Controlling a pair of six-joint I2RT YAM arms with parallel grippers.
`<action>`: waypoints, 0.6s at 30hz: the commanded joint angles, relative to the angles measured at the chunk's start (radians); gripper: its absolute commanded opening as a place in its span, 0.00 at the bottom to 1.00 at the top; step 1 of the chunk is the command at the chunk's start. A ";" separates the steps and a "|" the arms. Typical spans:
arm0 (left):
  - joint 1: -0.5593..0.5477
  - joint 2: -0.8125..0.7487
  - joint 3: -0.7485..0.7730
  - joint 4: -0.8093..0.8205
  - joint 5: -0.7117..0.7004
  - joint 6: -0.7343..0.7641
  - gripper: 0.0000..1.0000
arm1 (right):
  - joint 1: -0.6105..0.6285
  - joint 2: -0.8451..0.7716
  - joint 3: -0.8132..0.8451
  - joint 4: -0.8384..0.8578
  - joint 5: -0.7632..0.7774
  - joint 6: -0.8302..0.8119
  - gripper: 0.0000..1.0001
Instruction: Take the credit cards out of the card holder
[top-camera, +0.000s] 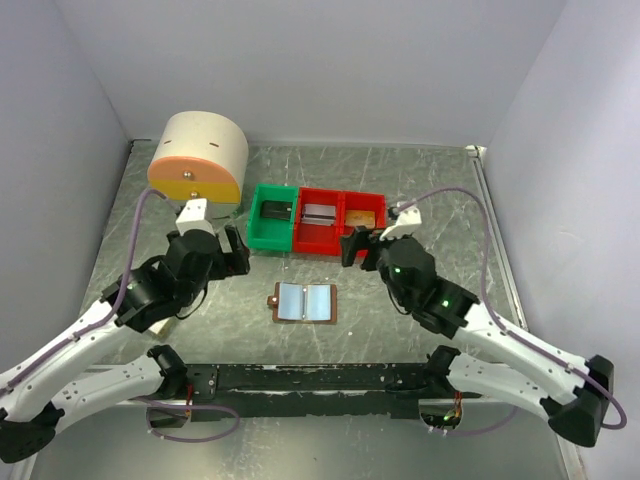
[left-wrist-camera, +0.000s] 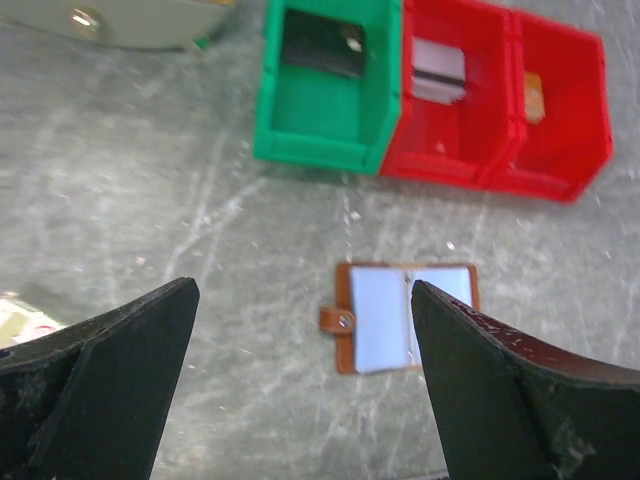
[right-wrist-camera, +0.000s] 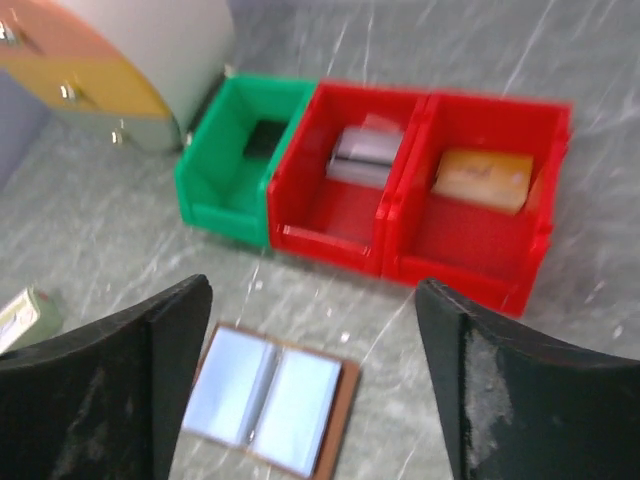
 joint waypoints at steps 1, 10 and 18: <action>-0.003 -0.015 0.073 -0.121 -0.260 0.063 1.00 | -0.004 -0.111 -0.047 0.157 0.179 -0.211 0.89; 0.033 -0.036 0.125 -0.161 -0.374 0.116 1.00 | -0.309 -0.080 0.082 -0.081 0.006 -0.195 1.00; 0.034 0.017 0.229 -0.330 -0.330 -0.023 1.00 | -0.329 -0.050 0.209 -0.202 -0.124 -0.147 1.00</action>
